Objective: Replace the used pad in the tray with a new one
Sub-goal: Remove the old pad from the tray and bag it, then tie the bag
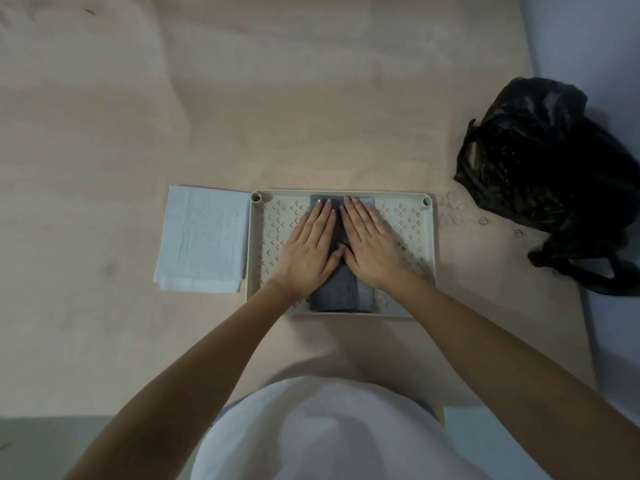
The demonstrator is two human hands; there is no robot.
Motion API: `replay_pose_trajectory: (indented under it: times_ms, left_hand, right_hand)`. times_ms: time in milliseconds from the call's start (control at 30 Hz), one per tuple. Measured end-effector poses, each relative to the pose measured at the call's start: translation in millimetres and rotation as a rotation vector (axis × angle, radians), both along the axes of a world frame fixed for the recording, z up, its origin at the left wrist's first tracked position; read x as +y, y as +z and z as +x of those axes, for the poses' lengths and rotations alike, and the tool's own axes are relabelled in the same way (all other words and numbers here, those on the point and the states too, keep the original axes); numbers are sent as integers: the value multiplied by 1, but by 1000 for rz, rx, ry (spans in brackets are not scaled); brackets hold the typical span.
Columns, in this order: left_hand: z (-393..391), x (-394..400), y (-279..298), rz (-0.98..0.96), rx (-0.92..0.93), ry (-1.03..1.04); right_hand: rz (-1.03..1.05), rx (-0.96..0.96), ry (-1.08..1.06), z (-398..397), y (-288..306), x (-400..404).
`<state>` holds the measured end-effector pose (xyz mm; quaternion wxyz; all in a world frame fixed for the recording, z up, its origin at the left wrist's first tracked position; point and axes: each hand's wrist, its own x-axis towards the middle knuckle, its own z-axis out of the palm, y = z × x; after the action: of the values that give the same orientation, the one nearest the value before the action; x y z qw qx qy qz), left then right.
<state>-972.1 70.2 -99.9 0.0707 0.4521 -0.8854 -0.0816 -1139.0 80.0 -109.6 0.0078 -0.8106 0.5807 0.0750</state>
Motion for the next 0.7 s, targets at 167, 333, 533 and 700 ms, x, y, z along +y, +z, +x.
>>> replay_pose_trajectory:
  times_ms: [167,333,533,700]
  left_hand:
    - [-8,-9,-9,67,-70,31]
    - [-8,-7,-13,63,-39,42]
    - [-9,-8,-11,105,-38,50]
    - [-8,-7,-7,123,-47,50]
  right_hand:
    - [-11,-36,6,-1,-2,-1]
    - [7,-36,7,-2,-4,-1]
    - [35,-35,-9,-2,-1,-2]
    - [84,-31,4,-3,8,-1]
